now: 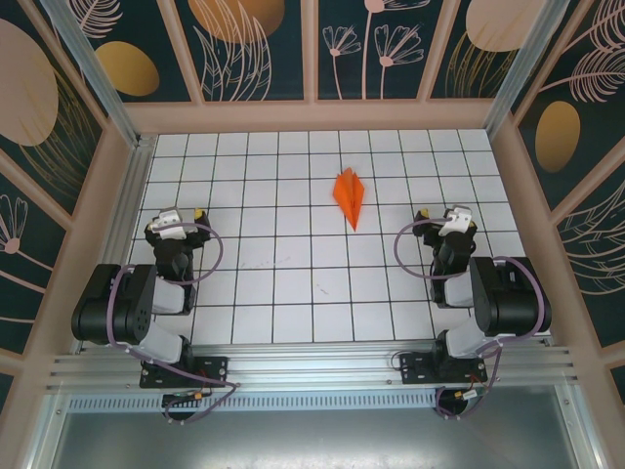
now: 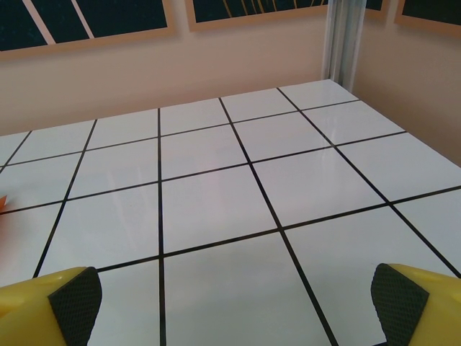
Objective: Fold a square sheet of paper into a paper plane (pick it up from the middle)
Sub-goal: Reset both arms
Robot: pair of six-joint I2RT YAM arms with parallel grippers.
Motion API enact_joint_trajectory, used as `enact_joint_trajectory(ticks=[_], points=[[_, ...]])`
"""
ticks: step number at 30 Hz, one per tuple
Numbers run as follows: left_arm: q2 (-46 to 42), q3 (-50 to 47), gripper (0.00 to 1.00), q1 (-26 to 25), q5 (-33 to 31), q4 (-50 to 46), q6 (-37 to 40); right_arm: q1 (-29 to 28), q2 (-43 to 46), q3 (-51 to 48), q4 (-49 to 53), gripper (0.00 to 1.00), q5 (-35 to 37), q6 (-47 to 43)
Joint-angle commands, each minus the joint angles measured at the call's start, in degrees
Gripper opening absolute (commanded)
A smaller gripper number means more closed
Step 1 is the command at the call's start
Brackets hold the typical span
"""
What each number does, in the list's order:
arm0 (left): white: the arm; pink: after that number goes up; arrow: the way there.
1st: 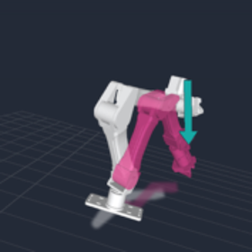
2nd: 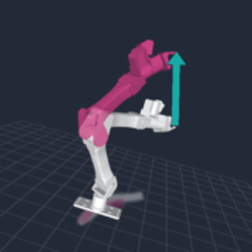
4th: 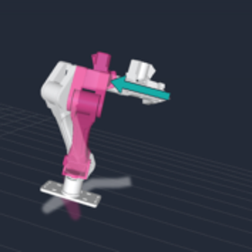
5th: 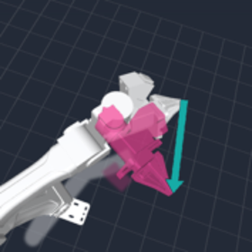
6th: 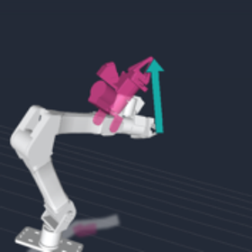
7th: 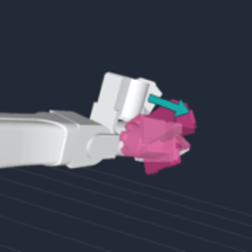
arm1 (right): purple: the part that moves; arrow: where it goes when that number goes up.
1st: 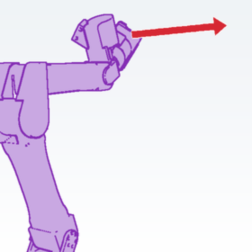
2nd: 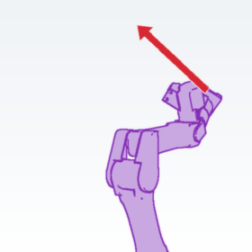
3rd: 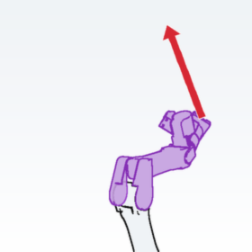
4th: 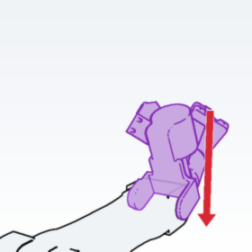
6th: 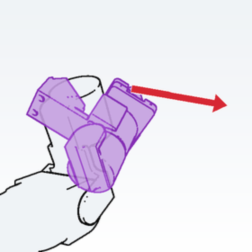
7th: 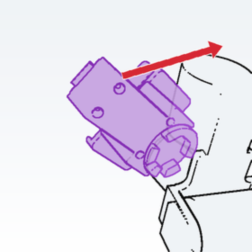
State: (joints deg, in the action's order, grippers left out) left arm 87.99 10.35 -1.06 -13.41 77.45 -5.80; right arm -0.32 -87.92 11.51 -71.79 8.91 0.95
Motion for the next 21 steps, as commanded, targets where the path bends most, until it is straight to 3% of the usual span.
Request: enact_joint_trajectory(ticks=[1,8,21], points=[[0.35,0.64,0.99,0.36,-0.61,3.02,-0.38,0.40,-0.38,0.66,-2.02,0.99,-1.00,1.07],[0.43,2.01,0.99,0.36,4.57,0.42,1.41,0.39,-0.39,0.64,-2.02,0.99,-1.00,1.08],[0.52,2.26,0.99,0.36,4.71,-0.20,1.32,0.45,-0.32,0.63,-1.95,0.99,-1.00,1.07]])
